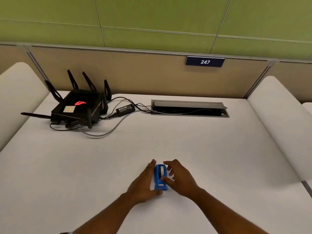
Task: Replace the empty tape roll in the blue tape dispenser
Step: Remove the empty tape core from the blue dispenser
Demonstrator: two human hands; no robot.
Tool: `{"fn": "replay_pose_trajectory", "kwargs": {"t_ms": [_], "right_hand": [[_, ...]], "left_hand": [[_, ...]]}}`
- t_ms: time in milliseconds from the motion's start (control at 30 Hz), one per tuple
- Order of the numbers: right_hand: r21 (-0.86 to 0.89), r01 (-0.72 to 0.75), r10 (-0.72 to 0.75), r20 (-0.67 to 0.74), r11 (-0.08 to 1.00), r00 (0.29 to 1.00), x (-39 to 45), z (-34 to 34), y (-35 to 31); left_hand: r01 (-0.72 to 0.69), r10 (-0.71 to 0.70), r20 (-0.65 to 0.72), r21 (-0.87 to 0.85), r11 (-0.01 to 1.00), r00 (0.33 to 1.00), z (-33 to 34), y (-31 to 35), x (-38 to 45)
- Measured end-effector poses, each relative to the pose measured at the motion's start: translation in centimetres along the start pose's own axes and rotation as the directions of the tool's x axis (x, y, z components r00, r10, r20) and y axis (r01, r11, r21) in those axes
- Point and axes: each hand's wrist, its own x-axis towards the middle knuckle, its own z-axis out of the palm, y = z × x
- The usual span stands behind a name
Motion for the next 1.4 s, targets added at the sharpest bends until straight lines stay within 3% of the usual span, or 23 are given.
{"fn": "replay_pose_trajectory", "kwargs": {"t_ms": [67, 333, 1133, 1400], "right_hand": [[0.015, -0.002, 0.002, 0.006, 1.0, 1.0, 0.5, -0.1, -0.5], [0.007, -0.012, 0.011, 0.015, 1.0, 1.0, 0.9, 0.4, -0.4], [-0.032, 0.031, -0.032, -0.002, 0.999, 0.999, 1.5, -0.3, -1.6], [0.132, 0.031, -0.018, -0.099, 0.991, 0.995, 0.8, -0.8, -2.2]], "left_hand": [[-0.015, 0.016, 0.003, -0.076, 0.997, 1.0, 0.0, 0.3, 0.7], [-0.004, -0.001, -0.094, -0.053, 0.999, 0.996, 0.7, -0.8, 1.6], [0.057, -0.055, -0.075, 0.023, 0.998, 0.996, 1.0, -0.7, 1.8], [0.06, -0.059, -0.032, 0.039, 0.997, 0.998, 0.8, -0.5, 1.8]]}}
